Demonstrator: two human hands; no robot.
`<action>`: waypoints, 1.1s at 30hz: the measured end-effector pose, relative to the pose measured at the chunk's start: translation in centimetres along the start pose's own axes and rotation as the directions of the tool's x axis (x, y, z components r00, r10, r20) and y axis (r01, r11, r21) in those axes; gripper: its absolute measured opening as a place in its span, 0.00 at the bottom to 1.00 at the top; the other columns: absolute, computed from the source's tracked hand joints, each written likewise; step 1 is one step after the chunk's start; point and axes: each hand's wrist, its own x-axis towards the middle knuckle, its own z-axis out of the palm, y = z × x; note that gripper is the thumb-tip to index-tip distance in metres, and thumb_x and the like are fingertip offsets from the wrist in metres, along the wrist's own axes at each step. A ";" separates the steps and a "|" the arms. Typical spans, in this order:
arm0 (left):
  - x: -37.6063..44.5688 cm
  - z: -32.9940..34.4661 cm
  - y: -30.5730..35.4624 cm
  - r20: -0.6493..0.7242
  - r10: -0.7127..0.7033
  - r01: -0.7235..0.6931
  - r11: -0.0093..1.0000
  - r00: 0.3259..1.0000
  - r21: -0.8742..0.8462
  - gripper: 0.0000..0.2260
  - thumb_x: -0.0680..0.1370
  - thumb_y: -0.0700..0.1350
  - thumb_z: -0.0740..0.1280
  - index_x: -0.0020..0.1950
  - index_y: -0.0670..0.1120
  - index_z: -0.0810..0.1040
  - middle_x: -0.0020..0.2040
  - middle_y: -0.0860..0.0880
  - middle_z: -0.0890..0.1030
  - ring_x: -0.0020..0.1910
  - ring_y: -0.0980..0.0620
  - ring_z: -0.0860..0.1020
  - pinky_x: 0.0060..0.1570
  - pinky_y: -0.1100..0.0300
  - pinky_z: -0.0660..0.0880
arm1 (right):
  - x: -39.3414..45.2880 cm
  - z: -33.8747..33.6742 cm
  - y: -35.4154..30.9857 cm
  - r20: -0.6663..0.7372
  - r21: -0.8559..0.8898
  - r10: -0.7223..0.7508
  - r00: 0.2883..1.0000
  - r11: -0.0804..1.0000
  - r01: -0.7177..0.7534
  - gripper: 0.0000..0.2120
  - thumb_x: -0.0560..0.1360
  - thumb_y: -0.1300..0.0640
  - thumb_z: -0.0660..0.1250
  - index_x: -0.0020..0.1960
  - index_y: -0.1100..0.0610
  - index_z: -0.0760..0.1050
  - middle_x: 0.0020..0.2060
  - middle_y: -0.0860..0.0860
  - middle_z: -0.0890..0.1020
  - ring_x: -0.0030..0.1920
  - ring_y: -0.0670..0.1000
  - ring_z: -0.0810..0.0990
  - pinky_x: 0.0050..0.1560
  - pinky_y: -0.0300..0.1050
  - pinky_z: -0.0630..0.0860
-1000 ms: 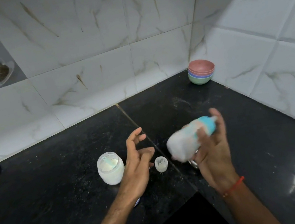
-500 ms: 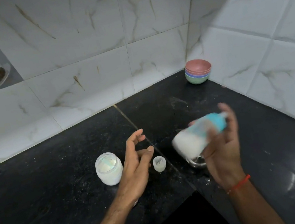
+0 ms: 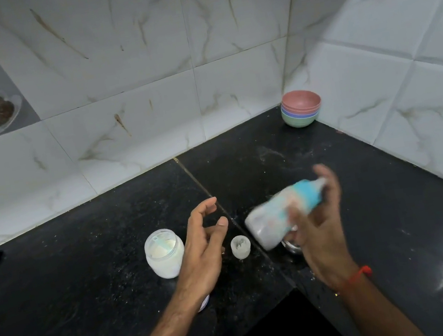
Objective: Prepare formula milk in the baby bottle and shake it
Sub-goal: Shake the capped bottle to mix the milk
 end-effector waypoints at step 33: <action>1.0 0.7 -0.3 0.018 0.018 -0.018 1.000 1.000 0.022 0.20 0.86 0.43 0.63 0.69 0.68 0.68 0.68 0.62 0.74 0.60 0.53 0.82 0.64 0.44 0.79 | -0.7 -0.1 0.8 0.008 -0.046 0.041 0.999 0.998 -0.040 0.37 0.72 0.61 0.72 0.77 0.43 0.63 0.55 0.56 0.85 0.55 0.57 0.86 0.47 0.57 0.85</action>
